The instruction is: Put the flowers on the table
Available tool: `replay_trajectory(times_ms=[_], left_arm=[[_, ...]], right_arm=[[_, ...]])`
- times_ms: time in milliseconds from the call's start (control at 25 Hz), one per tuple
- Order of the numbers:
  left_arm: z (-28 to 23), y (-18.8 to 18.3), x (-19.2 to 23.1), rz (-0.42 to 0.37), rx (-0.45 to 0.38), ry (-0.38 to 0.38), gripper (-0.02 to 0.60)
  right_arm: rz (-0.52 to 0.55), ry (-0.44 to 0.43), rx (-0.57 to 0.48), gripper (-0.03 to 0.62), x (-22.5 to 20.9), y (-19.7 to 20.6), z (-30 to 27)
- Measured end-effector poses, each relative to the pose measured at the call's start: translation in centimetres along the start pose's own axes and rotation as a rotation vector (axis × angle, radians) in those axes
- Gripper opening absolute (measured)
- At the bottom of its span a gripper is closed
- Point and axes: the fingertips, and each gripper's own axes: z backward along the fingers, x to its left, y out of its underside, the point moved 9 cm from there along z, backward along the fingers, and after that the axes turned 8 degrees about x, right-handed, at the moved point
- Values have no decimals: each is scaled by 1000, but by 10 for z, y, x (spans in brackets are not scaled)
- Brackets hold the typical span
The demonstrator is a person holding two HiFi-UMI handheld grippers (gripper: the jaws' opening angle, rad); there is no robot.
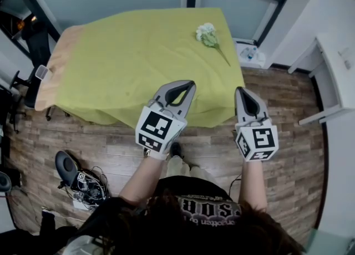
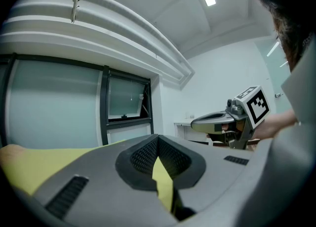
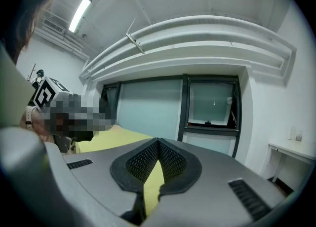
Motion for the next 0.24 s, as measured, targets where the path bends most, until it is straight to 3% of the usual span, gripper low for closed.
replay_trajectory(times_ms=[240], left_arm=[[-6, 0, 2, 3, 2, 3, -3]], right_arm=[[-8, 10, -5, 31, -6, 2, -3]])
